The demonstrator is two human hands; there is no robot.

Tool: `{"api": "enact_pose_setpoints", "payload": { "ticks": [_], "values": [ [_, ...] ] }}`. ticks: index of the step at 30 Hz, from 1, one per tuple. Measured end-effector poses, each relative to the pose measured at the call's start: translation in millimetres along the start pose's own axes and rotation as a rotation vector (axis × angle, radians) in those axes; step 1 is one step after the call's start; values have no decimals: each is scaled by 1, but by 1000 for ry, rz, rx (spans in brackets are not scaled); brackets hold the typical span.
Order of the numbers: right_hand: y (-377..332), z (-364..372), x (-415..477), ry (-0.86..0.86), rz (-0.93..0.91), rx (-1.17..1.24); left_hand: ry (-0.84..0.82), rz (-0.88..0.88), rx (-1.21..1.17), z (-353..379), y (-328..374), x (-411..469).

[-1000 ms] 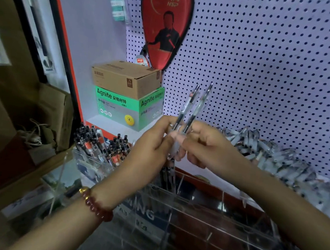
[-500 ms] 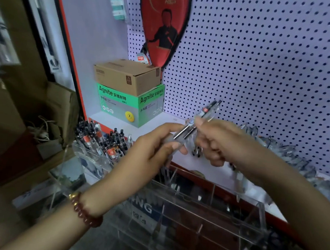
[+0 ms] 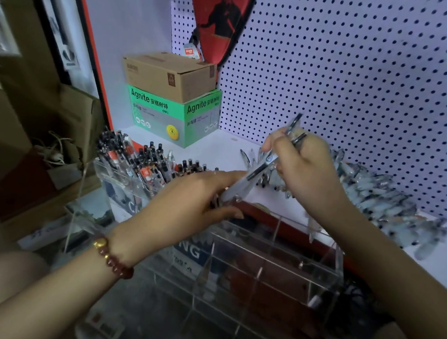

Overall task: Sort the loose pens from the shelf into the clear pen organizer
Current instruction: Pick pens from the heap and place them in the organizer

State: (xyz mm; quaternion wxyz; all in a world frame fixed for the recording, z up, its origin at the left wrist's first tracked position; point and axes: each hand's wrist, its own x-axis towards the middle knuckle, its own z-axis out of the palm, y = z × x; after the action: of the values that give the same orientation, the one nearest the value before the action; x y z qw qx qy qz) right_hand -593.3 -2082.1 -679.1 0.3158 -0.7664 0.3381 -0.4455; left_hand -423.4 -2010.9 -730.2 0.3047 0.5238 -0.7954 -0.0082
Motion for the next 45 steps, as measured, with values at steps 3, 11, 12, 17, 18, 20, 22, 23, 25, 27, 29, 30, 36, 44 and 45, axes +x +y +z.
{"api": "enact_pose_setpoints", "payload": {
  "ticks": [3, 11, 12, 17, 18, 20, 22, 23, 25, 27, 29, 30, 36, 44, 45],
  "values": [
    [12, -6, -2, -11, -59, -138, -28, 75, 203, 2, -3, -8],
    [38, -5, -15, -198, 67, -244, -109, 141, 322, 8, -11, -12],
    [39, -3, -15, -219, 78, -251, -110, 130, 318, 7, -12, -11],
    [41, 17, -15, -413, -11, -435, -125, 116, 332, 5, -13, -11],
    [42, 21, -15, -441, -24, -456, -130, 104, 318, 4, -13, -11],
    [44, 29, -16, -456, -34, -486, -146, 84, 291, 3, -14, -12],
    [45, 32, -16, -442, -15, -482, -150, 74, 278, 4, -16, -12],
    [45, 32, -16, -436, 6, -466, -145, 74, 272, 4, -18, -13],
    [45, 32, -16, -430, 30, -439, -131, 85, 266, 5, -20, -14],
    [43, 30, -15, -429, 22, -447, -113, 112, 269, 6, -21, -15],
    [42, 27, -12, -433, 14, -462, -103, 122, 262, 6, -21, -17],
    [43, 26, -12, -443, 12, -473, -99, 116, 250, 6, -20, -19],
    [51, 29, -10, -513, 31, -441, -25, 90, 170, 3, -23, -25],
    [39, 18, -1, -633, 70, -441, 100, 52, 53, -3, -21, -19],
    [35, 12, 3, -655, 97, -383, 115, 44, 36, -4, -22, -17]
  ]
}}
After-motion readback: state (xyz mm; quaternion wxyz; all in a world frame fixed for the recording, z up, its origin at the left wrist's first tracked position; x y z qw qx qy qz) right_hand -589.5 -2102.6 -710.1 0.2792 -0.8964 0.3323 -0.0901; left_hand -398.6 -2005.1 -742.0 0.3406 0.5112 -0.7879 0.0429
